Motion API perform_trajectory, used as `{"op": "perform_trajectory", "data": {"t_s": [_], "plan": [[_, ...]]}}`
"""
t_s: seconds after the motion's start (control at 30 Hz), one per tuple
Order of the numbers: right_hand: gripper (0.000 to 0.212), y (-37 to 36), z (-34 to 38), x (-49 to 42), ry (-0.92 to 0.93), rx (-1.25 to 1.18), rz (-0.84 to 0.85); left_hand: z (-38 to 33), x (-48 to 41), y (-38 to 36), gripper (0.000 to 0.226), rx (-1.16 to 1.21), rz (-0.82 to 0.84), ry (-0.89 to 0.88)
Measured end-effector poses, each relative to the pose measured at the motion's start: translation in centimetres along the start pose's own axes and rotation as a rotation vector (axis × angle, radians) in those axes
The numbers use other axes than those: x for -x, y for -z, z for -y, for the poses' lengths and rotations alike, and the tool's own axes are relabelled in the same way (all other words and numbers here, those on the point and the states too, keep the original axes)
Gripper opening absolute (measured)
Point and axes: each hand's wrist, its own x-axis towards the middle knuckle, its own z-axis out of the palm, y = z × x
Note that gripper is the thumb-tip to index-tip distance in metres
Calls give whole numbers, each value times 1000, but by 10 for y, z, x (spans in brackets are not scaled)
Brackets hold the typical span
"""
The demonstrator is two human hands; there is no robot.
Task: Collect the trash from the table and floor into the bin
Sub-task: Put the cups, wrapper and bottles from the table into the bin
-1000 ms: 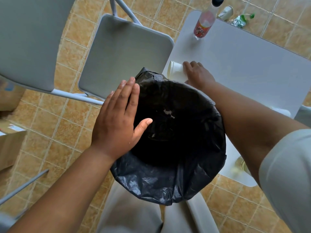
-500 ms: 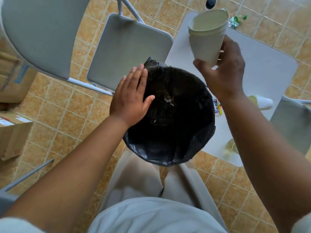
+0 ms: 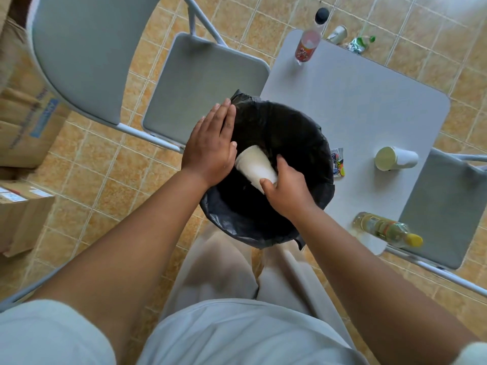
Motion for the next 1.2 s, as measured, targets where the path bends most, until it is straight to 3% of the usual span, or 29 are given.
{"op": "perform_trajectory", "data": {"t_s": [0.17,0.4,0.6,0.93,1.07,1.2], "plan": [[66,2,1,2,104,27,-50,-1,0,1,69,0,16,5],[52,39,15,-6,372,52,-333,-1,0,-1,70,-26,10,2],[46,94,39,-61,463,62,-558,-1,0,-3,70,-43,-1,5],[49,167,52,-240,176,472,-427,2,-1,-8,68,-54,-66,-20],[74,179,45,-280,68,626,-257,2,0,-11,67,-64,-98,-25],[58,175,33,-300,89,699,-257,3,-1,-11,67,-59,-99,-23]]}}
